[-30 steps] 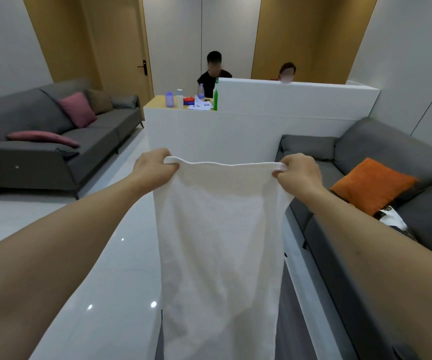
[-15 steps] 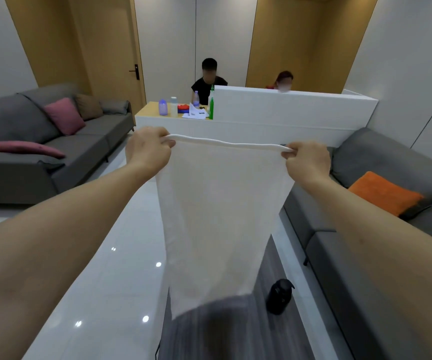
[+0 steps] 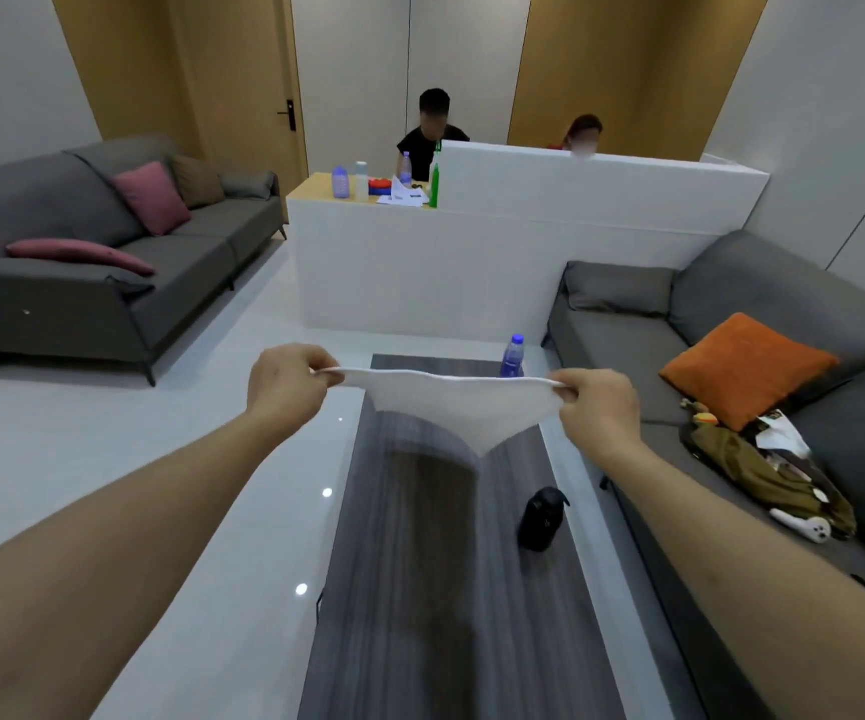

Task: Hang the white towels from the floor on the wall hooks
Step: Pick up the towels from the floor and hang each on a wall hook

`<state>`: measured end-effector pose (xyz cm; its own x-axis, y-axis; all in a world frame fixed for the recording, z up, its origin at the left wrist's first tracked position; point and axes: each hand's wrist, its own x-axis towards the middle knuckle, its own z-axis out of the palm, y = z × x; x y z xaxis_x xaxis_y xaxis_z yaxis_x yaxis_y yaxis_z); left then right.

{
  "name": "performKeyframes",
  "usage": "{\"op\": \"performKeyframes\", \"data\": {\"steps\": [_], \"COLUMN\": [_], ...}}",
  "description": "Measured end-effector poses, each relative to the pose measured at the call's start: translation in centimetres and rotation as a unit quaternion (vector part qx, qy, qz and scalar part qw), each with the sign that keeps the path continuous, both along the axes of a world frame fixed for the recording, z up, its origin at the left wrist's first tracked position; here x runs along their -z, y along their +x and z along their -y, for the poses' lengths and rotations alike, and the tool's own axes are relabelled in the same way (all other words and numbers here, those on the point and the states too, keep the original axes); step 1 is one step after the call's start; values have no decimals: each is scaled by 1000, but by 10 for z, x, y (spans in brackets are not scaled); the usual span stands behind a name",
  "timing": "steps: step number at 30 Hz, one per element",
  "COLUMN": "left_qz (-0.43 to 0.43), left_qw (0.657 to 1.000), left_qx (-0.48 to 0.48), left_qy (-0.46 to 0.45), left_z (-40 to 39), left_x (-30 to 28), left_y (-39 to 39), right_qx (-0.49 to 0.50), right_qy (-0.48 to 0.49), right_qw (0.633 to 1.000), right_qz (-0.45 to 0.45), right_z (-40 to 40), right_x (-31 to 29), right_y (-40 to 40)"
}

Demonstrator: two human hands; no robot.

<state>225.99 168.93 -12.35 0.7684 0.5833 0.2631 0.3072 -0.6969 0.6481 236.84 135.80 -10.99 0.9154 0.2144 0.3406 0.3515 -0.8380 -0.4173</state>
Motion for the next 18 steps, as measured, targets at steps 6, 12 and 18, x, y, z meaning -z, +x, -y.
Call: {"op": "performKeyframes", "data": {"steps": [6,12,18], "left_qz": [-97,-209,-321], "left_qw": [995,977,944], "left_qx": [8,26,63], "left_qy": [-25,-32,-37], "left_z": [59,108,131], "left_x": [104,203,263], "left_y": [-109,-191,-239], "right_qx": [-2,1,12], "right_qy": [-33,-62,-104], "right_qw": [996,983,945], "right_qz": [-85,-171,-309], "right_z": [54,109,137], "right_x": [106,224,291], "right_y": [-100,-175,-228]}}
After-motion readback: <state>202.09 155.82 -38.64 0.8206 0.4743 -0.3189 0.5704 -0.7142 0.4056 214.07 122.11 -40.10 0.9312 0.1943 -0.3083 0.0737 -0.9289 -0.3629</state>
